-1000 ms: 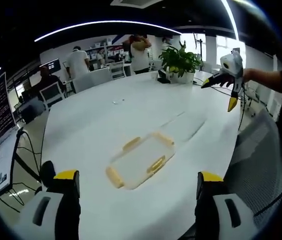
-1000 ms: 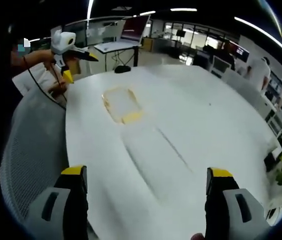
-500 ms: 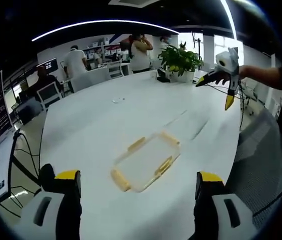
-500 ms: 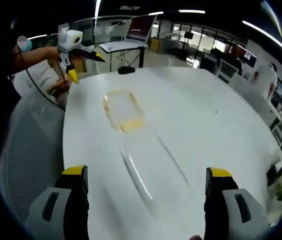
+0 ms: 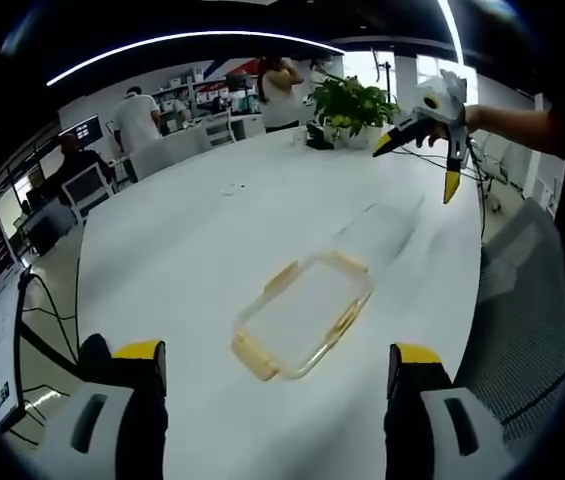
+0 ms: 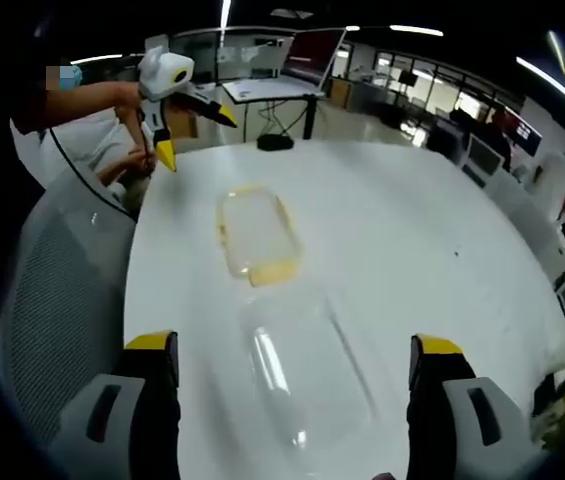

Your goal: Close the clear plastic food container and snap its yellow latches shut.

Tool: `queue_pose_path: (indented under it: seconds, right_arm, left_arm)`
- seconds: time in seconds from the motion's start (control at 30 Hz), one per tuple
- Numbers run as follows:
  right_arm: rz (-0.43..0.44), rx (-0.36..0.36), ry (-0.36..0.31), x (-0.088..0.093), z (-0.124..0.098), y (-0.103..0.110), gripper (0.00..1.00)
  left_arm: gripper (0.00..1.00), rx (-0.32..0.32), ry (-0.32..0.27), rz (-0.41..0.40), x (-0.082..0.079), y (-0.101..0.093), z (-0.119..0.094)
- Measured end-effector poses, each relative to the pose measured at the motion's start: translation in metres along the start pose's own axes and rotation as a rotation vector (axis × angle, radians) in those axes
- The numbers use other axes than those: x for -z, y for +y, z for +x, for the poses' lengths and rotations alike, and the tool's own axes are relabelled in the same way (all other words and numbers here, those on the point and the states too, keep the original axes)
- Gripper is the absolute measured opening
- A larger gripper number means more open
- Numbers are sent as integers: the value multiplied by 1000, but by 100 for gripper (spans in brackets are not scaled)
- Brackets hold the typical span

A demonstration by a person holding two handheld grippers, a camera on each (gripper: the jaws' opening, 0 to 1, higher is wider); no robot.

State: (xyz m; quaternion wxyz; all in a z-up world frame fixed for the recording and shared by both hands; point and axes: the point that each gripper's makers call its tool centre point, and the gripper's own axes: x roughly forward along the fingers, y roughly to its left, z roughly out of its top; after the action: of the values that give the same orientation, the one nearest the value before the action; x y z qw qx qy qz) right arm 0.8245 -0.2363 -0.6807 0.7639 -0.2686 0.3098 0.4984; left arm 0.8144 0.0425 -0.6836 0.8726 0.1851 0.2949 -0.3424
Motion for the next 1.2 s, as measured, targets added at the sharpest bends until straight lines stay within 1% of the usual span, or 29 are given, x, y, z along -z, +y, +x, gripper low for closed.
queue_pose_path:
  seconds: [0.17,0.33,0.6,0.73,0.8,1.0,1.07,1.2]
  right_arm:
    - [-31,-25,3,-10,10,1,91]
    - [-58,-41,-8,-23,20,0,88]
    - [-102,-68,4,-38,37,1,81]
    - [-119,-87,21,-41,46,2,78]
    - [-121,-97,36,-42,51,2,76]
    - [-129,-125,63,-41,63,4,73]
    - [-138,-126,66,-41,67,4,72]
    - [-144,-146,59,-44,75,6,67]
  left_arm:
    - [86,28,12,44,2,0,6]
    - [82,56,20,90,3,2,12]
    - [75,110,55,161,9,4,24]
    - [70,134,73,193,13,6,31]
    - [68,159,74,220,13,5,34]
    - [64,194,93,254,17,6,45]
    - [62,204,96,276,18,6,47]
    - [58,230,103,305,19,8,53]
